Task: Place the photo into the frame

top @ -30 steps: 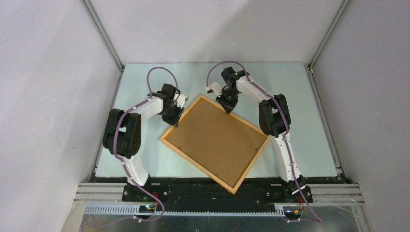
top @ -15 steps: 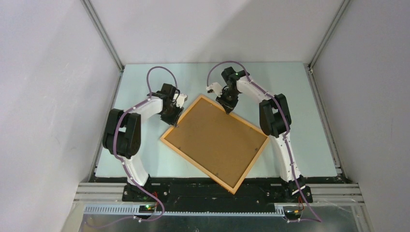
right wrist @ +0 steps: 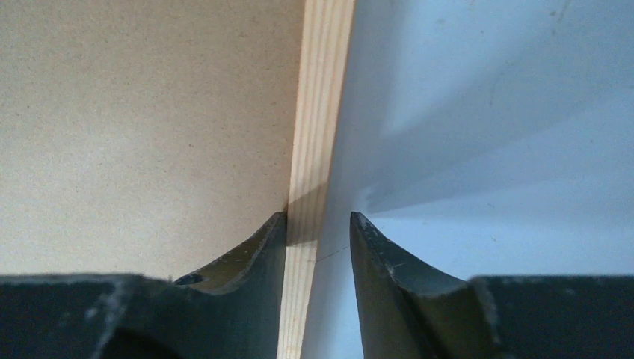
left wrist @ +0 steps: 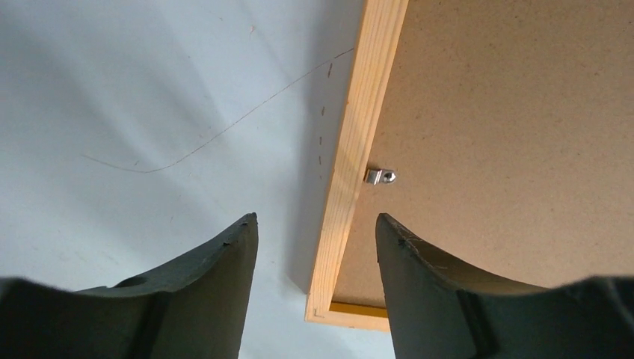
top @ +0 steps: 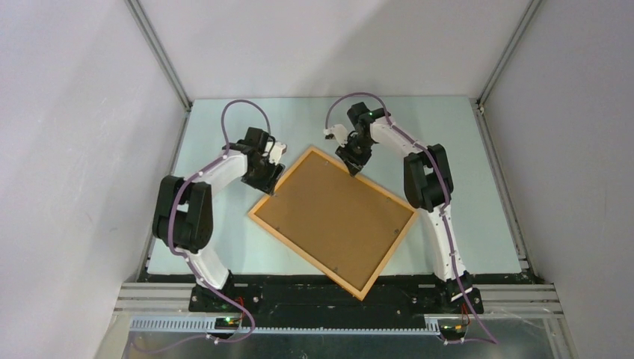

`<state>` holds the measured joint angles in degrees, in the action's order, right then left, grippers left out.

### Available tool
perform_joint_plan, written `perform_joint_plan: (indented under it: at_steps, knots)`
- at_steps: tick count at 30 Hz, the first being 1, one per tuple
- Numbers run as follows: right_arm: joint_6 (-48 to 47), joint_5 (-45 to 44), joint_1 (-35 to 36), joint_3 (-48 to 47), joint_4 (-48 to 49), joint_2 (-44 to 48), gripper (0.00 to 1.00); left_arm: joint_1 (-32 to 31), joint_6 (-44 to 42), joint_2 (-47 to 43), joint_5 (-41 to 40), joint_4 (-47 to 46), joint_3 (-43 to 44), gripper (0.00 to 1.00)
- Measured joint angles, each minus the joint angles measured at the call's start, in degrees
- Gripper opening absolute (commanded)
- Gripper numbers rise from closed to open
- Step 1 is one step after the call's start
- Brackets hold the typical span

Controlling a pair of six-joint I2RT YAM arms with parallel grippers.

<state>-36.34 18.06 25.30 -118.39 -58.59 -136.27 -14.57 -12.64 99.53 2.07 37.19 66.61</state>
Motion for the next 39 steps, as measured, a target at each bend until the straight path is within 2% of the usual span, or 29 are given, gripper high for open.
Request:
perform_joint_plan:
  at_steps: [3,13,27,31,39]
  knots:
    - [0.98,0.61,-1.03,0.68,0.57,0.37,0.5,0.35,0.07,-1.55,0.11,0.17,-0.2,0.66]
    - [2.08,0.96,-6.32,11.17,3.41,8.02,0.58,1.64,0.13,-5.62,2.51,0.66,-1.77,0.66]
    - [2.1,3.02,-9.51,28.81,7.98,17.53,0.57,1.68,0.61,-5.84,4.61,0.92,-2.21,0.67]
    - [2.1,2.91,-9.44,31.58,9.2,18.36,0.45,1.68,0.63,-5.84,5.03,0.92,-2.21,0.67]
    - [2.05,2.51,-8.98,31.32,9.92,18.58,0.14,1.68,0.74,-5.84,5.81,0.92,-2.21,0.67]
